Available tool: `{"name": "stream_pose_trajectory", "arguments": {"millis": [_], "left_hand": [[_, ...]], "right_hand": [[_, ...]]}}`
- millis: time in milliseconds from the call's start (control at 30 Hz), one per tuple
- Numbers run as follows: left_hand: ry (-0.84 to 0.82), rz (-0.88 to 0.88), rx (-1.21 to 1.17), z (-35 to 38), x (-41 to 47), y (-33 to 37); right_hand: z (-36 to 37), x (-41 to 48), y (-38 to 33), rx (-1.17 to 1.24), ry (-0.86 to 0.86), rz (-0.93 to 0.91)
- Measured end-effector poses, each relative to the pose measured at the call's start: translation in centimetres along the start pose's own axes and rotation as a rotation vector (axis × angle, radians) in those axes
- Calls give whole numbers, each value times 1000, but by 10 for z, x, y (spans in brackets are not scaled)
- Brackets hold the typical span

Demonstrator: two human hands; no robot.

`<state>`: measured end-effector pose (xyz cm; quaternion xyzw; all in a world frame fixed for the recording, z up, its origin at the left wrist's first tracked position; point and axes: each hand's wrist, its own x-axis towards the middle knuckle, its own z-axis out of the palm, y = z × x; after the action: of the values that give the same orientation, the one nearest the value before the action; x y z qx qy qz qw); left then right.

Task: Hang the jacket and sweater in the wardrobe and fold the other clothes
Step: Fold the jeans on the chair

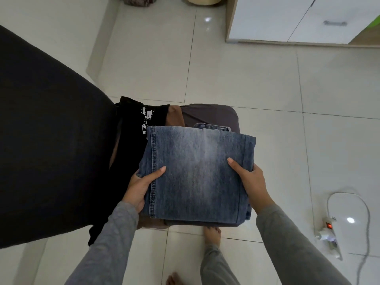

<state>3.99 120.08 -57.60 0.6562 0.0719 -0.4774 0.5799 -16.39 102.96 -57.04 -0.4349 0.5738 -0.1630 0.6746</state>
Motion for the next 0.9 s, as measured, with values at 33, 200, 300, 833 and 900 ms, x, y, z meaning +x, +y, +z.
{"name": "stream_pose_trajectory", "arguments": {"millis": [33, 200, 300, 833, 900], "left_hand": [[-14, 18, 7, 1, -10, 5], [-95, 120, 6, 7, -78, 44], [-182, 181, -32, 13, -130, 82], [-684, 548, 144, 296, -326, 270], [-709, 617, 194, 356, -337, 286]], "right_hand": [[-1, -12, -3, 14, 20, -19], [-8, -78, -36, 88, 105, -125], [-10, -125, -77, 151, 124, -223], [-241, -276, -348, 454, 495, -714], [-290, -274, -382, 469, 528, -773]]}}
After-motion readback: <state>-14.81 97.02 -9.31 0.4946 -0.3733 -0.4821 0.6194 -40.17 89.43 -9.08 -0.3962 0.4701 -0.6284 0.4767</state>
